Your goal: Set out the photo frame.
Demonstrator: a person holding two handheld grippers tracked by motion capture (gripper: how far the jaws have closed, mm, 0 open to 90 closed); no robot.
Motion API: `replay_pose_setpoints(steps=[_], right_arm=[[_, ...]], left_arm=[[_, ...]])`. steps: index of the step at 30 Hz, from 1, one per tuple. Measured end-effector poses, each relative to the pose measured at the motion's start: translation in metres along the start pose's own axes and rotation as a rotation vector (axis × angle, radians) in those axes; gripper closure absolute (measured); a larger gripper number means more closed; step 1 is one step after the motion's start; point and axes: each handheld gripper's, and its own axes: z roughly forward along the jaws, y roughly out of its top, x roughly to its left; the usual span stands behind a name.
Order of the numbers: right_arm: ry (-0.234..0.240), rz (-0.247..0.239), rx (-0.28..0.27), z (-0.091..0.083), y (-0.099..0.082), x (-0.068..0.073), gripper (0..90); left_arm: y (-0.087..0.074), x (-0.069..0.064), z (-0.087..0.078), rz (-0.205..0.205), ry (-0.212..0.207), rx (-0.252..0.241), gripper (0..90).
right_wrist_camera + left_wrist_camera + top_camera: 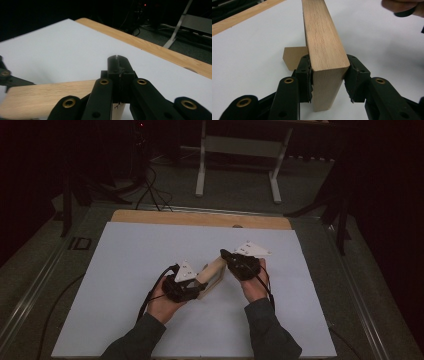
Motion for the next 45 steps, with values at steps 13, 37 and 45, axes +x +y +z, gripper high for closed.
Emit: replay_pose_setpoints(steps=[13, 37, 45], right_arm=[[-0.006, 0.011, 0.042, 0.023, -0.001, -0.002, 89.9], [-0.019, -0.009, 0.091, 0.026, 0.002, 0.0, 90.0], [-0.025, -0.016, 0.101, 0.021, 0.001, -0.001, 90.0]], left_arm=[[-0.001, 0.0, 0.0, 0.004, 0.005, -0.002, 60.6], [-0.003, 0.003, -0.001, -0.018, 0.054, -0.002, 57.1], [-0.003, 0.006, -0.001, -0.036, 0.089, 0.0, 55.8]])
